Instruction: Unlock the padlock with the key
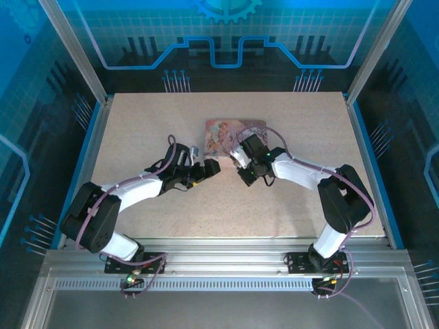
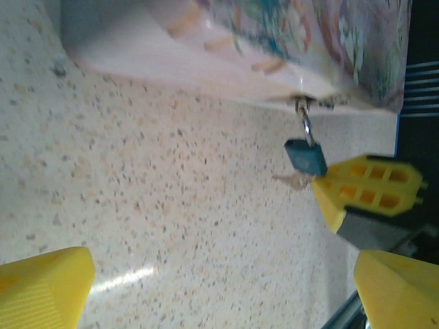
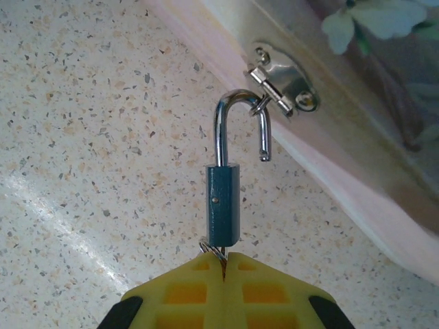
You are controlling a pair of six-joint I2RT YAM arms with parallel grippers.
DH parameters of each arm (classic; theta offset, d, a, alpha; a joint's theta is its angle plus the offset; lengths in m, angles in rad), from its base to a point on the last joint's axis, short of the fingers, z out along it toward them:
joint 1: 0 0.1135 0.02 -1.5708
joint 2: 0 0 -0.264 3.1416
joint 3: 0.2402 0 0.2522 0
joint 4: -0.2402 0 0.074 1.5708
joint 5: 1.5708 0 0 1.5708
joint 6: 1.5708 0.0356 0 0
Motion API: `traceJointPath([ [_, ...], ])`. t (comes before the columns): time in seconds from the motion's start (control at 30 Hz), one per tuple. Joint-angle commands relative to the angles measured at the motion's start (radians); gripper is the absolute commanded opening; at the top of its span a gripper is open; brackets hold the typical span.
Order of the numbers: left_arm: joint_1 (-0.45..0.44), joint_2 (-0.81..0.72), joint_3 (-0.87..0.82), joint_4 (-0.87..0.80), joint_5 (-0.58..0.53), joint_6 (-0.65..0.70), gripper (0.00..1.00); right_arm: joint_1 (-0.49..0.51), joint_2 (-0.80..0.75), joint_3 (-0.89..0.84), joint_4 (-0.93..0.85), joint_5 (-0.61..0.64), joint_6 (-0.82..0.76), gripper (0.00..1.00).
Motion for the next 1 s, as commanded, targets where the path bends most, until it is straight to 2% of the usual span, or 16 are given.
traceJointPath([
  [0.0, -0.021, -0.04, -0.016, -0.066, 0.026, 0.063, 0.99, 0.012, 0.011, 0.033, -0.048, 0.02, -0.073, 0.0],
  [0.3, -0.028, -0.026, -0.025, -0.058, 0.022, 0.043, 0.99, 0.017, 0.089, 0.065, -0.073, 0.081, -0.191, 0.0],
  [0.6, -0.029, -0.007, -0.023, -0.052, 0.028, 0.041, 0.99, 0.009, 0.059, 0.035, -0.023, 0.092, -0.251, 0.0],
  [0.97, -0.047, -0.007, -0.001, -0.139, 0.014, 0.1, 0.99, 0.004, 0.036, 0.028, -0.003, 0.096, -0.304, 0.0],
])
